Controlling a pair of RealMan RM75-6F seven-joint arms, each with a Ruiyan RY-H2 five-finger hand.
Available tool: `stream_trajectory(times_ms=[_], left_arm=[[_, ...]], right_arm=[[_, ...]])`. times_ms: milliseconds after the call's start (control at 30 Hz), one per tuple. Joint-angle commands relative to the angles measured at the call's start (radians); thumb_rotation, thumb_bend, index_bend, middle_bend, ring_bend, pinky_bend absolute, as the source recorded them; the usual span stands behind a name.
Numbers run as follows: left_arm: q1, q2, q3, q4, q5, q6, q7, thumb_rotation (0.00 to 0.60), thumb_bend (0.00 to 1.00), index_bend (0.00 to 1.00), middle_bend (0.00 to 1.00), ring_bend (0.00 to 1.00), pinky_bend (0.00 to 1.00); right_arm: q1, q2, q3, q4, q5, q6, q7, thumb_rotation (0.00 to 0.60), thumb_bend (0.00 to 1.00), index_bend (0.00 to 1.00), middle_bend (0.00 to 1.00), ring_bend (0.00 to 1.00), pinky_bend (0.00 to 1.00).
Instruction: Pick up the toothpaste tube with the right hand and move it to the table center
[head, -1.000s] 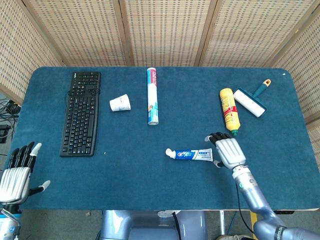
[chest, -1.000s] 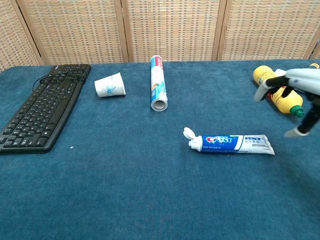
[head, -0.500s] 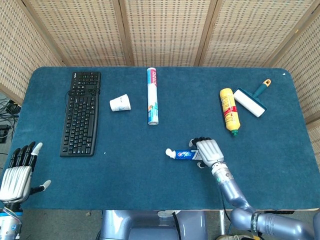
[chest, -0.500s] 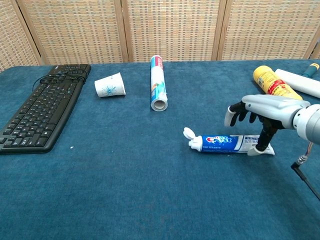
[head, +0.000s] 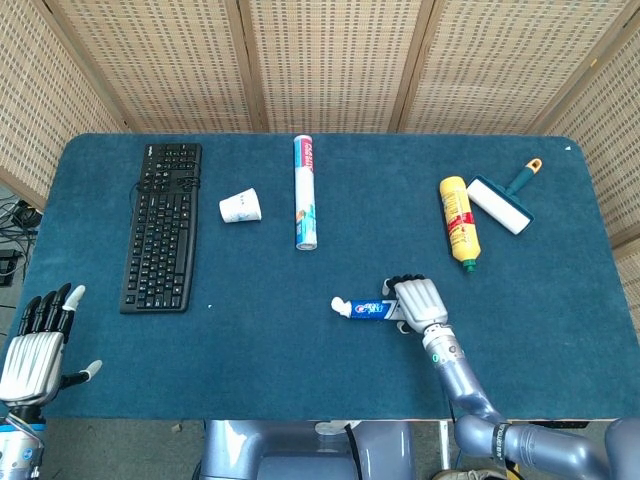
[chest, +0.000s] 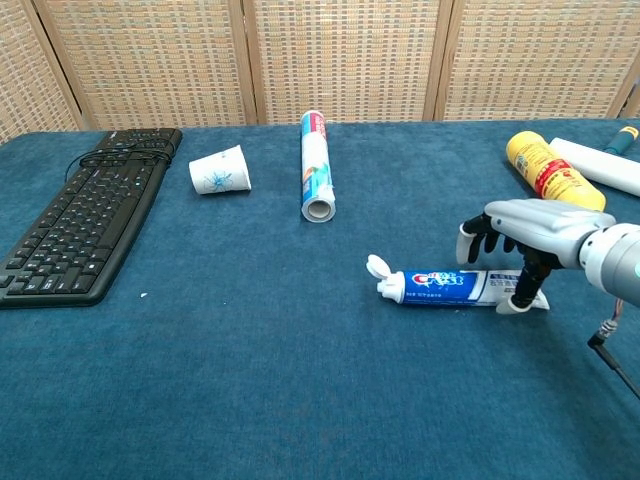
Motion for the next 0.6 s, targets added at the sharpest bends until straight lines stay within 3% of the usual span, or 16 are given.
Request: stream_trajectory(times_ms=[33, 333, 600], left_arm=[[-0.001, 0.000, 0.001, 0.000, -0.001, 0.000, 0.000, 0.600, 0.00, 0.00, 0.00, 0.00, 0.00], [-0.003, -0.002, 0.004, -0.001, -0.003, 0.002, 0.002, 0.600, 0.00, 0.00, 0.00, 0.00, 0.00], [-0.007, -0.005, 0.005, 0.000, -0.006, -0.002, 0.007, 0.600, 0.00, 0.00, 0.00, 0.00, 0.00]], right_arm=[[0.002, -0.007, -0.007, 0.013, -0.005, 0.002, 0.009, 0.600, 0.32, 0.41, 0.43, 0.32, 0.35], [0.006, -0.026, -0.020, 0.060, -0.025, -0.002, 0.047, 0.600, 0.40, 0.45, 0.46, 0.35, 0.36], [0.000, -0.015, -0.019, 0.060, -0.037, -0.006, 0.100, 0.600, 0.52, 0.63, 0.63, 0.51, 0.51]])
